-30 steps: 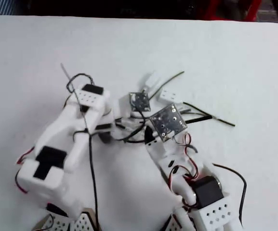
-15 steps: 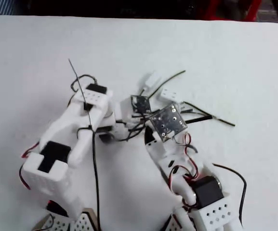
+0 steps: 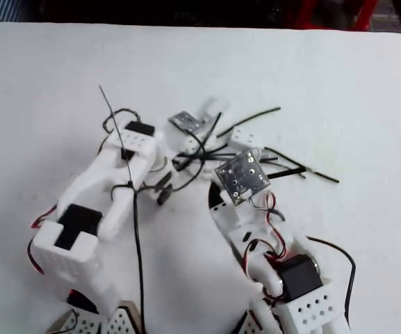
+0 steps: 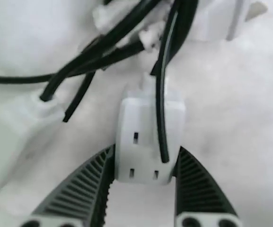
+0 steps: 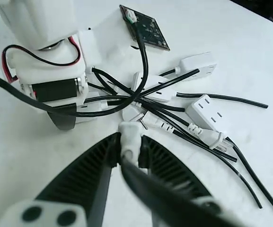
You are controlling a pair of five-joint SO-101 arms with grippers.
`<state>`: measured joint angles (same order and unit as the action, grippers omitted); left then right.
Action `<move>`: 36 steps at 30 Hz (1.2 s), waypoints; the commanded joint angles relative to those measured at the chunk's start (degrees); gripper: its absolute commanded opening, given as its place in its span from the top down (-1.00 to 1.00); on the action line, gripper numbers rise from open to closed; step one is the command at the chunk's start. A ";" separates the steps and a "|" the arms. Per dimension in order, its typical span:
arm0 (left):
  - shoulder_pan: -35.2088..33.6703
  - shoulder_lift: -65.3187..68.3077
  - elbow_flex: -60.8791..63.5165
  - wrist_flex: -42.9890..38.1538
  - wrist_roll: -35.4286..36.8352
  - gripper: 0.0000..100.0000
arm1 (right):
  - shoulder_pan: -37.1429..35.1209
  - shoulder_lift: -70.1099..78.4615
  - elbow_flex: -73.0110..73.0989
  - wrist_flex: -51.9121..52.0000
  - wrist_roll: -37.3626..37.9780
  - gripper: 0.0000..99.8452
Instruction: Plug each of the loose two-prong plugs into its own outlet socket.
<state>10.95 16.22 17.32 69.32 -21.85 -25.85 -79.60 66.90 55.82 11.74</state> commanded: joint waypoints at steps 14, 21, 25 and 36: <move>-0.84 -13.14 -2.55 5.80 1.85 0.50 | 0.84 -0.84 -0.35 -1.27 -0.53 0.96; -6.02 -32.22 1.14 8.18 2.11 0.50 | 0.48 -0.75 -0.26 -1.27 -0.53 0.96; -6.81 -41.80 11.08 8.09 1.85 0.56 | -0.75 -0.66 0.26 -1.54 0.00 0.96; -27.74 -66.59 39.38 -6.86 1.85 0.95 | -11.30 18.15 -5.36 -4.44 0.09 0.96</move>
<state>-10.33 -44.88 52.48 67.74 -19.91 -35.60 -68.00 66.46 53.45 11.74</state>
